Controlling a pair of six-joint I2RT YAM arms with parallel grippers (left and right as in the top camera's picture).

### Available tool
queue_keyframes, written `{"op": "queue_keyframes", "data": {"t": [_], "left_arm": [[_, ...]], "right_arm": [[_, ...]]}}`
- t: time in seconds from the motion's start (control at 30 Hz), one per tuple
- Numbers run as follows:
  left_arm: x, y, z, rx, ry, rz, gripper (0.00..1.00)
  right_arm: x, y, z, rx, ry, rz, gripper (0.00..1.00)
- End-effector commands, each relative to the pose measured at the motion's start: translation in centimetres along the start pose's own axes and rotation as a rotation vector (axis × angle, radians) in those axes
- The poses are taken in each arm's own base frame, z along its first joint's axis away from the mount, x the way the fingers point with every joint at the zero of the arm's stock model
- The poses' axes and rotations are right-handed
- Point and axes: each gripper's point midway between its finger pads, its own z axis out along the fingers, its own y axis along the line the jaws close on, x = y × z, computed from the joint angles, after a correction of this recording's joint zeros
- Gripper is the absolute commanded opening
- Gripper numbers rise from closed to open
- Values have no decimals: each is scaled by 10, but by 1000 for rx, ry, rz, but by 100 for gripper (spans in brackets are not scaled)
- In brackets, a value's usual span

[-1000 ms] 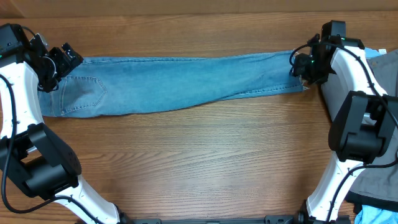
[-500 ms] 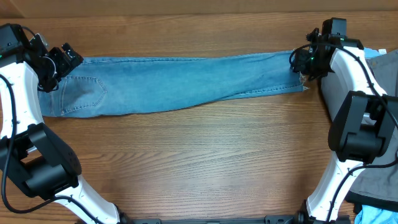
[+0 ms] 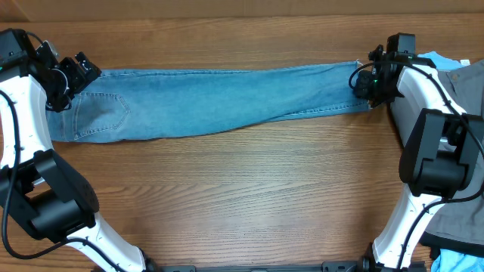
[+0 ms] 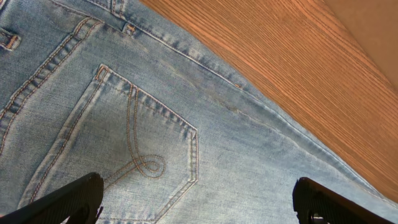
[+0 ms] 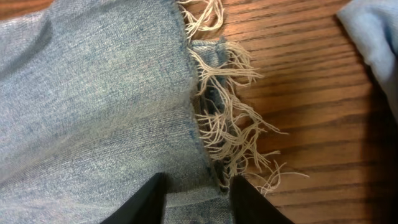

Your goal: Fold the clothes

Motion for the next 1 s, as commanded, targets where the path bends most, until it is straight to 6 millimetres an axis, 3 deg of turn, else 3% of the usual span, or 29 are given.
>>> {"op": "queue_keyframes", "data": {"t": [0.0, 0.2, 0.37, 0.43, 0.53, 0.63, 0.7, 0.97], "left_arm": [[-11, -11, -16, 24, -47, 29, 100], [-11, -11, -16, 24, -47, 29, 100], [-12, -11, -16, 24, -47, 29, 100], [-11, -11, -16, 24, -47, 29, 100], [-11, -11, -16, 24, -47, 29, 100], [-11, -11, -16, 24, -47, 29, 100], [-12, -11, -16, 24, -47, 29, 100], [-11, -11, -16, 24, -47, 29, 100]], "right_arm": [[-9, 2, -14, -9, -42, -9, 65], [-10, 8, -14, -38, -48, -77, 79], [3, 30, -22, -263, -29, -255, 76], [2, 23, -25, -283, -38, -247, 76], [0, 8, -28, -273, -50, -217, 60], [-6, 1, -29, -265, -76, -212, 61], [-10, 0, -29, -261, -93, -222, 67], [-17, 3, -30, -275, -122, -236, 66]]}}
